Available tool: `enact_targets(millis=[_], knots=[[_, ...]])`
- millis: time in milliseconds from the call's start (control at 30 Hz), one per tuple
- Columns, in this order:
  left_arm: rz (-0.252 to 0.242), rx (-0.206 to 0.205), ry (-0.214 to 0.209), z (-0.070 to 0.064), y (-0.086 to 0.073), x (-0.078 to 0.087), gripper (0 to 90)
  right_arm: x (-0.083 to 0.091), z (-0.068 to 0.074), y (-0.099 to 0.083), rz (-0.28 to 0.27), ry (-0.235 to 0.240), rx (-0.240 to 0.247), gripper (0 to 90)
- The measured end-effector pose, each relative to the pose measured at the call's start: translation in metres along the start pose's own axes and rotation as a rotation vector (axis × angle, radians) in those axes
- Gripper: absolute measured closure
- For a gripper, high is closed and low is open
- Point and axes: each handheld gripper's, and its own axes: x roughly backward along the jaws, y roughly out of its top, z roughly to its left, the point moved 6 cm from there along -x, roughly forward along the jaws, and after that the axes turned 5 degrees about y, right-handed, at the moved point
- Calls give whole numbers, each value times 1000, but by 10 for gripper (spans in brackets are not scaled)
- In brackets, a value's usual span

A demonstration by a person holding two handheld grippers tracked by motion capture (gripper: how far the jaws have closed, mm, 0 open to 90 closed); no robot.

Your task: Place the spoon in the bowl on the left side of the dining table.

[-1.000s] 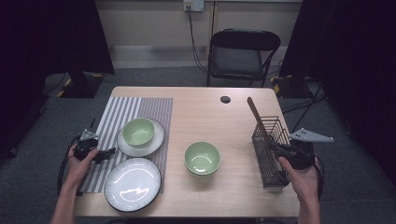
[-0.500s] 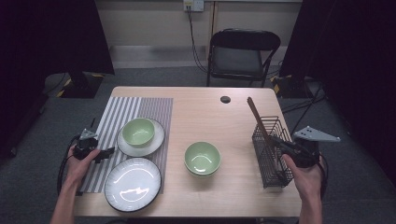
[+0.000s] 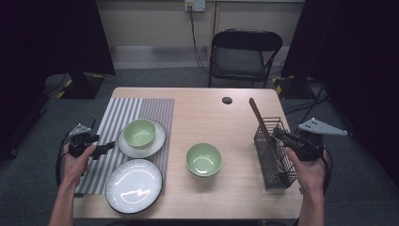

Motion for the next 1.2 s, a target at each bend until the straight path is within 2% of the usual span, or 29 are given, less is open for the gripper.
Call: enact_targets(millis=[33, 133, 267, 433, 500, 633, 833, 900, 1000, 1200], knots=[[-7, -7, -9, -2, 2, 2, 170, -1, 1, 3, -6, 3, 1, 900], [-21, -37, 7, -5, 8, 7, 171, -4, 5, 11, -6, 7, 17, 900], [-45, -60, -14, -13, 15, 14, 171, -6, 10, 20, -19, 13, 35, 900], [-72, -101, -40, -28, 24, 20, 176, -4, 16, 32, -44, 19, 49, 900], [-72, -103, -31, -33, 27, 21, 184, -5, 19, 36, -45, 22, 61, 900], [-85, -132, -59, -46, 33, 26, 190, -6, 26, 45, -66, 38, 68, 900], [-103, -173, -127, -68, 40, 28, 190, -13, 38, 58, -84, 66, 84, 900], [-111, -195, -135, -75, 43, 29, 195, -15, 43, 63, -87, 76, 97, 900], [-121, -205, -170, -87, 46, 31, 195, -19, 49, 69, -95, 88, 106, 900], [-111, -257, -195, -108, 44, 35, 201, -29, 60, 75, -102, 108, 109, 900]])
